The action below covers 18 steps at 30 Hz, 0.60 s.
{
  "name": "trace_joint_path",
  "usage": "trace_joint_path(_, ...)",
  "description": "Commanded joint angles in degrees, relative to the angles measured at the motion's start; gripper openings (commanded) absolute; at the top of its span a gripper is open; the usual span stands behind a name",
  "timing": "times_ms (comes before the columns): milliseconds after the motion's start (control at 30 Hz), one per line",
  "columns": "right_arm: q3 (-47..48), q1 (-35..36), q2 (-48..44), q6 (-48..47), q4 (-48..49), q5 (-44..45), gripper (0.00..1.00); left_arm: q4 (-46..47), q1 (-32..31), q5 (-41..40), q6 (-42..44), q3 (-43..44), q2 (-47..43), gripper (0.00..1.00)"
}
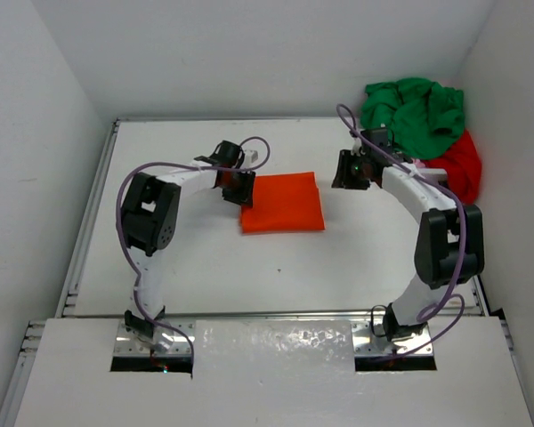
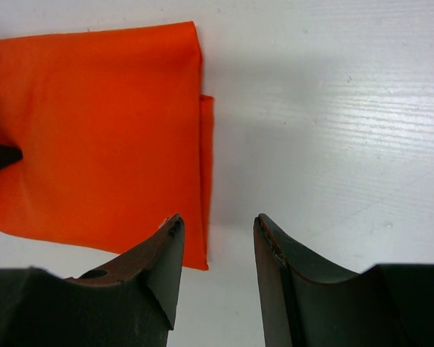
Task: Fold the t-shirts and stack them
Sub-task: Fold the long partially folded tshirt into a neat square, then put the neatly folded tshirt into the corner of the board with the left arm
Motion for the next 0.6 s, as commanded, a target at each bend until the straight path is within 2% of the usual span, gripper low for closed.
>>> trace_joint_path(0,-0.4,0.2,-4.4,-0.9,0.7,1.5,0.42,0.9,-0.4,0.4,-0.6,-2.5,-2.4,0.3)
trace_joint_path(100,-0.3,0.2,-4.7,-1.1,0.8,1.6,0.42,0.5,-0.3,0.2,0.0,-3.2,-3.0,0.16)
trace_joint_path(233,0.2,0.2,-4.9,-1.3,0.4,1.8,0.42,-0.2,1.1,-0.3,0.6,-2.8,-3.9,0.07)
trace_joint_path(367,0.2,0.2,-5.4,-1.9,-0.1,2.1,0.42,-1.2,5.9,-1.1,2.0,-1.9,-4.4,0.0)
trace_joint_path(567,0.3,0.1,-6.1,-3.7,-1.4,3.2,0.42,-1.2,15.5,-2.4,6.1,-0.1,-4.5,0.0)
